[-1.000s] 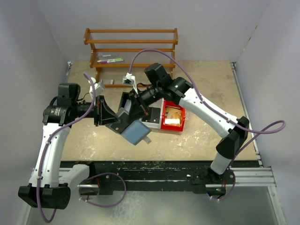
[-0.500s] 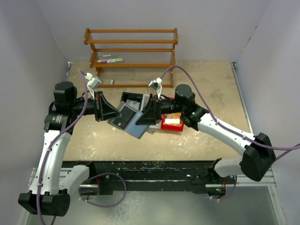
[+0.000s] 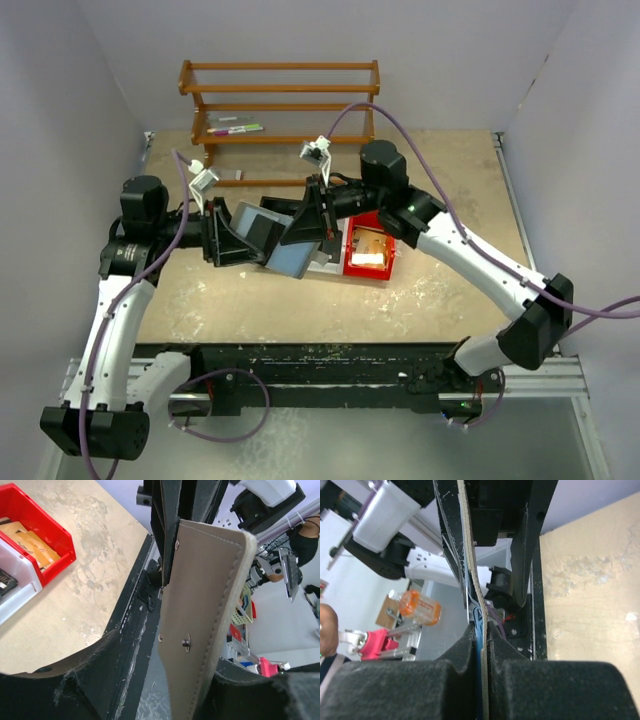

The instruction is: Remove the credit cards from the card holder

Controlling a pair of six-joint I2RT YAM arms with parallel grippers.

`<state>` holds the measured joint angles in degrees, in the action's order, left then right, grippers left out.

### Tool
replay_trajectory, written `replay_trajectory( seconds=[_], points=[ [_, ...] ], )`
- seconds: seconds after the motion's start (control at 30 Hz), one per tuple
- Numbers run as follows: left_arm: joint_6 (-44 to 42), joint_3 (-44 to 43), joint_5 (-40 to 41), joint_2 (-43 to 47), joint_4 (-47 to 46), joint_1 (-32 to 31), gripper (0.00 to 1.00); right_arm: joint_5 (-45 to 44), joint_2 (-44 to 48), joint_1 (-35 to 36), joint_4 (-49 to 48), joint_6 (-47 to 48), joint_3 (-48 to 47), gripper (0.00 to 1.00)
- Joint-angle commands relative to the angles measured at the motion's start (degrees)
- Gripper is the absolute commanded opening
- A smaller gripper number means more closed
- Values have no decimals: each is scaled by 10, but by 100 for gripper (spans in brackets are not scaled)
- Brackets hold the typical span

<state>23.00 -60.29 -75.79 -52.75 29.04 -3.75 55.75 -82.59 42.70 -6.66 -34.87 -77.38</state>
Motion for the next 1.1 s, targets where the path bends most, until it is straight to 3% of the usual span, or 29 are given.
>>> replay_trajectory(
  seconds=[0.0,0.13,0.27,0.53,0.77,0.87,0.93,1.0,1.07],
  points=[
    [-122,-15,-56,-19,90,-1,56,28,-30,1,247,145,-86,0],
    [-172,-32,-56,-33,134,-1,54,-7,-57,1,346,203,-141,0],
    [-175,-31,-49,-33,128,-1,50,-13,-66,2,371,220,-159,0],
    [-136,22,-38,-22,70,-2,15,20,-69,2,341,212,-158,0],
    [-72,44,-71,-10,9,-1,14,54,-82,5,313,204,-152,0],
    [-70,44,-74,-13,10,-1,6,92,-78,2,308,197,-140,11],
    [-66,43,-77,-15,9,-1,0,93,-70,-3,298,198,-133,32],
    [-53,43,-78,-17,-1,-1,0,94,-62,-17,289,195,-128,47],
    [-28,43,-83,-19,-22,-1,0,75,-54,-44,294,189,-131,76]
  ],
)
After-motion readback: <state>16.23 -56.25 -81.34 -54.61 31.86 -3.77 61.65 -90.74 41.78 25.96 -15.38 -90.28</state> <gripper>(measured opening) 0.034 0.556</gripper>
